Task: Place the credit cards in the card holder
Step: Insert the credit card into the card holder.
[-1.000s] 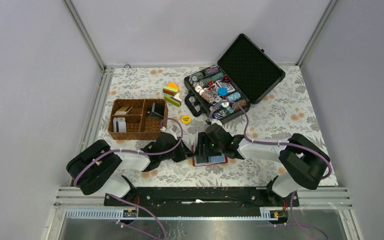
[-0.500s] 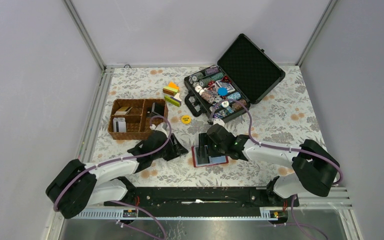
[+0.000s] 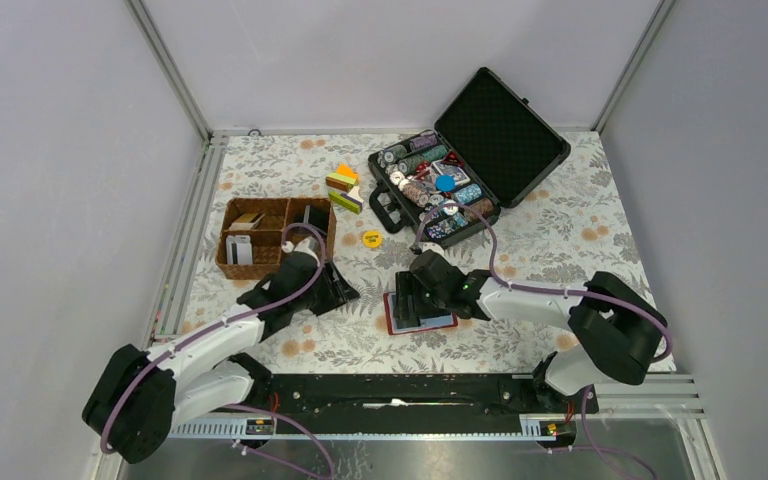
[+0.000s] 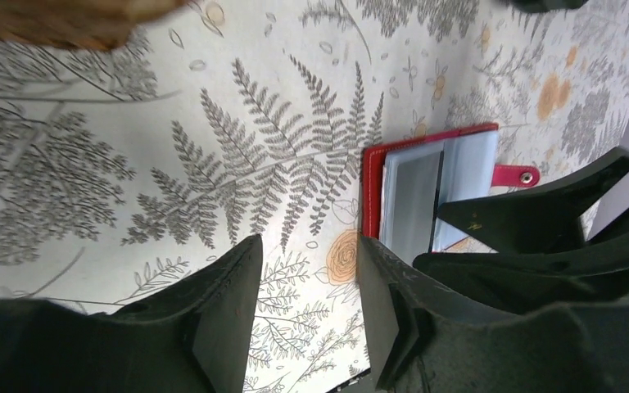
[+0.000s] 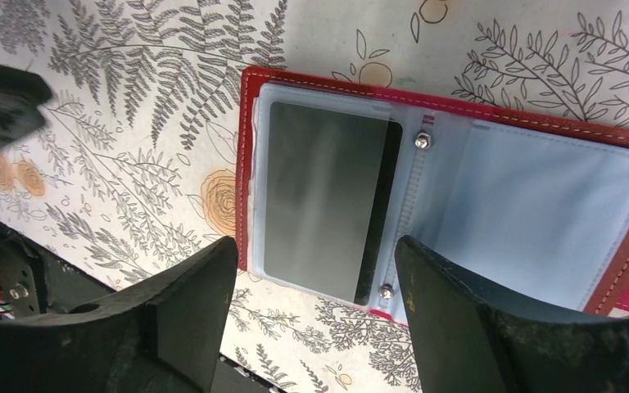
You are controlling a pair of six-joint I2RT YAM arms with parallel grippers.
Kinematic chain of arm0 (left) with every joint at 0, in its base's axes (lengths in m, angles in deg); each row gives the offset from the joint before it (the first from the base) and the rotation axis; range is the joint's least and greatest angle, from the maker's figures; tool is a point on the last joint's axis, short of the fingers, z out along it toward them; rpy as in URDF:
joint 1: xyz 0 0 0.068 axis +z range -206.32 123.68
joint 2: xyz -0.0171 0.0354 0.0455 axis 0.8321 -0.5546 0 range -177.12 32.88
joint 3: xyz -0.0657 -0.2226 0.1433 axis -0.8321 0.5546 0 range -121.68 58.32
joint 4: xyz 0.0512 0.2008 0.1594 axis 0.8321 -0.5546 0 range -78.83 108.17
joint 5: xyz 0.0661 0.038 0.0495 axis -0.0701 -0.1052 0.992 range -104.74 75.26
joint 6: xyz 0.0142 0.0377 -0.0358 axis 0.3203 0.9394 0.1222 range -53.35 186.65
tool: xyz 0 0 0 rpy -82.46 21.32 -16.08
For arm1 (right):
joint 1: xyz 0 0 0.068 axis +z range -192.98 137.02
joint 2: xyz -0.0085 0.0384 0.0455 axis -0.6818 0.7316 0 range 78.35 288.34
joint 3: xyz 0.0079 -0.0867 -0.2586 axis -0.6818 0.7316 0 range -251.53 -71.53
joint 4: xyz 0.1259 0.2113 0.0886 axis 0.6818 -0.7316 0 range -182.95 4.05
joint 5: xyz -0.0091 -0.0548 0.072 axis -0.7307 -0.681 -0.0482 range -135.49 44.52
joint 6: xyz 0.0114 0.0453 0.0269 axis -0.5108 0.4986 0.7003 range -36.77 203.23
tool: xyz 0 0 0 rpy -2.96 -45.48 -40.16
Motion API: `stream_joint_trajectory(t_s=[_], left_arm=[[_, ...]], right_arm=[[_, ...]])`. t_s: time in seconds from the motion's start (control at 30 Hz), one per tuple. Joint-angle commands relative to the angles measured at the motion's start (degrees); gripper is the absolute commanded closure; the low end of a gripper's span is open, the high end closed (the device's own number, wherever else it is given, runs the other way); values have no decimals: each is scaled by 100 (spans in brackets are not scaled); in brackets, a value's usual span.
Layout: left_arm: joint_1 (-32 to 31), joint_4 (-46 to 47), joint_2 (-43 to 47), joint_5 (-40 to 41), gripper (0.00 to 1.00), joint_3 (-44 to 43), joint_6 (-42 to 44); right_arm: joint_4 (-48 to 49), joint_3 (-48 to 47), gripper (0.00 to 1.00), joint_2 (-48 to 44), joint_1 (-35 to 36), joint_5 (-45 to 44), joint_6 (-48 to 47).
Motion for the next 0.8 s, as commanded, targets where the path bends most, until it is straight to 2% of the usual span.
stream_joint_trajectory(t_s=[0.0, 0.17, 0.33, 0.5, 0.77], left_arm=[[415, -467, 262, -191, 51, -455, 523], [877, -736, 370, -392, 51, -460, 787], [1196, -805, 538, -565, 51, -352, 872], [1423, -958, 659, -629, 51, -358, 998], [1893, -1676, 848, -486, 49, -1020, 1437]], right_arm=[[103, -97, 23, 163, 70, 40, 40], [118, -205, 28, 302, 178, 39, 109], [-304, -539, 28, 477, 422, -487, 104], [-356, -697, 28, 554, 618, -600, 129], [-249, -822, 26, 498, 704, -514, 20]])
